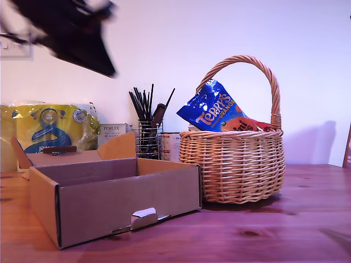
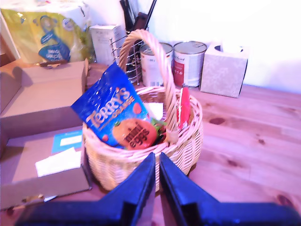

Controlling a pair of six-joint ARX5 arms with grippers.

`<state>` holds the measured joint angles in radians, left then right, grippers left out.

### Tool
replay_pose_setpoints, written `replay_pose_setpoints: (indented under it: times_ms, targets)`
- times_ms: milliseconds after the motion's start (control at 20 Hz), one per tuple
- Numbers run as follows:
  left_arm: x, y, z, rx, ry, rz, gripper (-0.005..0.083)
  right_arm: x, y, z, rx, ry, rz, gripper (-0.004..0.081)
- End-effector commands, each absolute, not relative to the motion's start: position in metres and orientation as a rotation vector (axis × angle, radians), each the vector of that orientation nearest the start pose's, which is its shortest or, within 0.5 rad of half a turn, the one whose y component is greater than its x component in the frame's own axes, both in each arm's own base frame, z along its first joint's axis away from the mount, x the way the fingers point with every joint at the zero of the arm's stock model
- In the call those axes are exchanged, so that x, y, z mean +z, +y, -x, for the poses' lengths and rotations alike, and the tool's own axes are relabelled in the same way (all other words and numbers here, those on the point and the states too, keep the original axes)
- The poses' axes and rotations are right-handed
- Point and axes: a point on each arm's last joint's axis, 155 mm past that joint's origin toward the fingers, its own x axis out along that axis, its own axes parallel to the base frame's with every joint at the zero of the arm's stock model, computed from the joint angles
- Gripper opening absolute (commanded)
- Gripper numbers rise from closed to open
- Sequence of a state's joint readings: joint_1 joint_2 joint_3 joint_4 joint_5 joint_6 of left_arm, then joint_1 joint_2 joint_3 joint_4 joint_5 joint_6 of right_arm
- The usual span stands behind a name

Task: Move the bags of Easter eggs from the cardboard box on the left into the woven basket on the right side.

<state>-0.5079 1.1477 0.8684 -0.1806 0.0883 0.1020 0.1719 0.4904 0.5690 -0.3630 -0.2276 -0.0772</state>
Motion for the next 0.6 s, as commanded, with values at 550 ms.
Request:
replay_pose_setpoints:
  times_ms: [550]
  targets:
    - [0.237,-0.132,-0.249,-0.482,0.258,-0.125,-0.0019,0.266,0.086,-0.24,0.42,0.153,0.123,-0.0012]
